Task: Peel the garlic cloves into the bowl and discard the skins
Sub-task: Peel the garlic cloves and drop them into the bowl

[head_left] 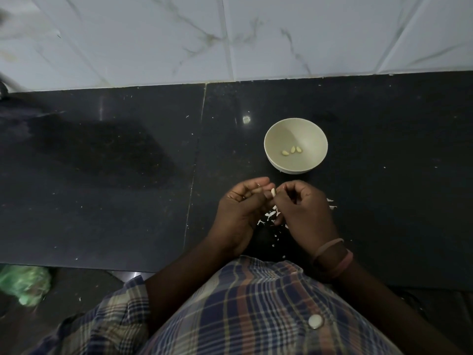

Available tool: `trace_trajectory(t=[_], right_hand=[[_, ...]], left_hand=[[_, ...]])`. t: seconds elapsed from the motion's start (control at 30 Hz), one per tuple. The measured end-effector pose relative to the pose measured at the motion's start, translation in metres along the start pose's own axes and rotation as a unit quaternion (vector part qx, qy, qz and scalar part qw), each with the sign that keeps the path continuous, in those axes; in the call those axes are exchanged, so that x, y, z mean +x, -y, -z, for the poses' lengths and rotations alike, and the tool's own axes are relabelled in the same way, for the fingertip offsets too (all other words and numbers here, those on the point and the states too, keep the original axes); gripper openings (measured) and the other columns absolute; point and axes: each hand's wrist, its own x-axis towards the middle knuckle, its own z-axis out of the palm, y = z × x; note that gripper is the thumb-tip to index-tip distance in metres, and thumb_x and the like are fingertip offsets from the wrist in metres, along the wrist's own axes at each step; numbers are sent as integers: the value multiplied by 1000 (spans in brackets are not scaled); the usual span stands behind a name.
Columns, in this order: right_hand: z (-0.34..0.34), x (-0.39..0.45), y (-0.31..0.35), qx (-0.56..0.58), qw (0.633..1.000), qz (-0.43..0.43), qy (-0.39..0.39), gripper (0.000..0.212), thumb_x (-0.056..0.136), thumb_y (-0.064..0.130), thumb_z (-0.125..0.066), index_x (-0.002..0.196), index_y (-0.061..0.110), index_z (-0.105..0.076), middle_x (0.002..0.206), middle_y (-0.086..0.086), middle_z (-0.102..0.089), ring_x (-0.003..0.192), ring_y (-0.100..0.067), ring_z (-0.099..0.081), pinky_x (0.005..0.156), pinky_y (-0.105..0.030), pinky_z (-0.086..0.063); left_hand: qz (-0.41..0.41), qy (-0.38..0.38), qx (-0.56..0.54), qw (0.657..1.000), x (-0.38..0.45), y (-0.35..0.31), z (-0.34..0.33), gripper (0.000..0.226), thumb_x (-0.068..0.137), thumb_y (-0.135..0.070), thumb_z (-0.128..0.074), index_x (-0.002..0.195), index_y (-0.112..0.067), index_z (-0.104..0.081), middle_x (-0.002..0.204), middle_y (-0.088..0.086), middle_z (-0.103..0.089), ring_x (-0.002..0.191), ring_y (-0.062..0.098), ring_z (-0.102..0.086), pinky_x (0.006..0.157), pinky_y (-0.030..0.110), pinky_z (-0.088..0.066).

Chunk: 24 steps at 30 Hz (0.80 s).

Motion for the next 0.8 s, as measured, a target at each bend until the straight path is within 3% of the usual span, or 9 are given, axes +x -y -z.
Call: trace_trajectory(t=[0.13,0.2,0.37,0.47,0.57,0.63,0.8], right_hand=[[0,0,1,57,998,-7,7,11,96,14,-64,91,4,-67,68,-6,-71,52,-17,-60,51,-25,-49],[1,-2,2,63,998,9,1,9,97,14,-64,97,7,-69,77,-7,-73,60,-15,-65,56,-23,-52],[6,-2,-5,-32,995,92,9,28,94,10,-68,119,22,-71,100,3,-71,93,-11,-69,80,-28,-56],[8,0,-8,-76,987,144,5,37,91,9,-71,125,24,-70,102,5,-64,96,-10,-64,85,-24,-53],[10,0,-6,-123,973,193,-12,36,89,9,-73,122,22,-72,101,8,-60,97,-5,-61,84,-14,-47],[10,-2,-5,-125,971,204,-18,24,89,10,-74,111,20,-75,101,8,-65,96,-6,-63,84,-17,-49],[8,-2,-6,-100,982,158,-25,10,88,13,-75,96,17,-72,95,8,-69,88,-6,-65,78,-20,-53]], left_hand=[[60,-18,-80,995,1,-1,-1,22,91,6,-59,107,-6,-67,95,8,-73,83,14,-71,75,22,-58],[66,-22,-91,993,2,-3,-1,22,93,6,-59,108,-7,-67,95,7,-73,82,13,-71,74,22,-58],[66,-13,-98,993,1,-4,0,21,89,2,-63,106,-10,-68,97,6,-74,86,14,-72,76,24,-58],[59,-10,-88,994,0,-4,0,24,81,-2,-68,103,-10,-69,96,6,-74,86,14,-72,75,24,-59],[45,-11,-64,997,0,-4,0,25,78,-3,-69,103,-8,-68,96,7,-75,86,14,-72,74,23,-58],[34,-15,-51,998,0,-3,0,25,78,-3,-69,103,-7,-68,95,8,-75,85,14,-72,74,23,-58],[11,-21,-47,999,3,0,3,22,79,-2,-69,101,-6,-68,95,12,-73,86,18,-72,75,26,-59]])
